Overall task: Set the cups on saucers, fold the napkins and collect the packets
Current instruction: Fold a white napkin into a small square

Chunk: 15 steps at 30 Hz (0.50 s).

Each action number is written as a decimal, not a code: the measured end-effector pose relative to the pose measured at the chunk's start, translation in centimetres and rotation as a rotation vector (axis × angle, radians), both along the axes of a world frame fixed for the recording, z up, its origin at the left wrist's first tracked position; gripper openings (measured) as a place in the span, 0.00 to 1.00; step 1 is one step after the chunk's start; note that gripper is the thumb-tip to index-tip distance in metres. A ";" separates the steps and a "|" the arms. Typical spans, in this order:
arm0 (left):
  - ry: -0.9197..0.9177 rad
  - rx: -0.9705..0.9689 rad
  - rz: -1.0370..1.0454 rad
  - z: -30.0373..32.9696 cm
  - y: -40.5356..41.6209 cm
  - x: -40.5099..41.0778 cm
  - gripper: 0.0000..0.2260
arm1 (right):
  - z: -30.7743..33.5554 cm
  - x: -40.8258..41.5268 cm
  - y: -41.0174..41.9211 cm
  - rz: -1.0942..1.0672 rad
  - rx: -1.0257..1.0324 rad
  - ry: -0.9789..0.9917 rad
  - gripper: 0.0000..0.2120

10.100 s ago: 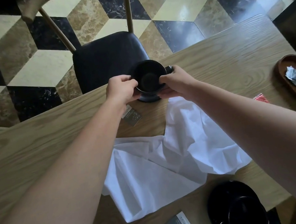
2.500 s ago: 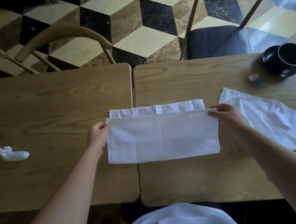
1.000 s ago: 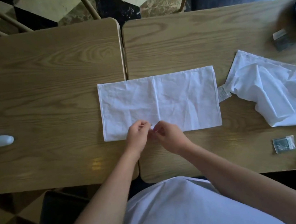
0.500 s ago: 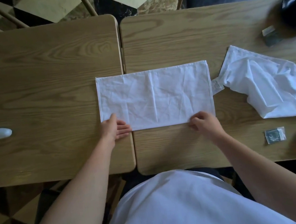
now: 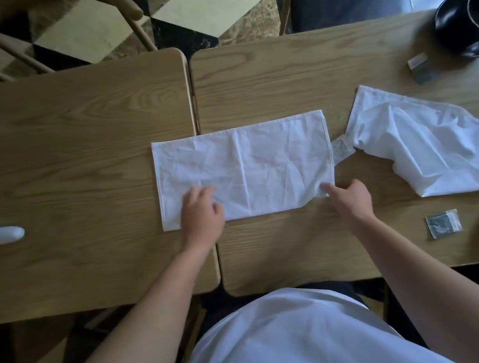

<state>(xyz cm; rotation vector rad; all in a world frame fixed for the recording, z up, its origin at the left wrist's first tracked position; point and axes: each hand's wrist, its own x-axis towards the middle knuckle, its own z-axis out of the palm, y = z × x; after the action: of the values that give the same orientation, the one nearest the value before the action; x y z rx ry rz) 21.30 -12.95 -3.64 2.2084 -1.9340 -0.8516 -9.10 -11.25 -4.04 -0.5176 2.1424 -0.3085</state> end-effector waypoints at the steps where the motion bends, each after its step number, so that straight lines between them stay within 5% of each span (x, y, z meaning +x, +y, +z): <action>1: -0.019 -0.002 -0.139 0.0 0.3 -1.3 0.19 | 0.1 0.2 -0.3 0.022 -0.017 -0.025 0.16; 6: -0.065 0.177 -0.317 -0.6 0.5 -5.0 0.28 | 2.0 1.2 -1.0 0.041 -0.259 -0.053 0.13; 10: 0.011 0.130 -0.254 -0.6 0.3 -5.3 0.26 | 4.9 4.7 -2.1 0.356 -0.550 0.008 0.09; 12: 0.188 0.057 -0.067 -0.4 0.1 -4.8 0.19 | 5.7 7.6 -2.8 0.501 -0.656 -0.018 0.10; 15: 0.690 0.221 0.664 1.0 -0.7 -3.1 0.09 | 5.8 12.7 -3.8 0.674 -0.697 -0.068 0.10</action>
<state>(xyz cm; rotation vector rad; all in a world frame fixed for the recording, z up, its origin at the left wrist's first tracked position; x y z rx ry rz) 18.24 -13.64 -2.66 2.0329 -0.7687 -1.4588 3.58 -15.03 1.73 -1.5465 1.6259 -0.6679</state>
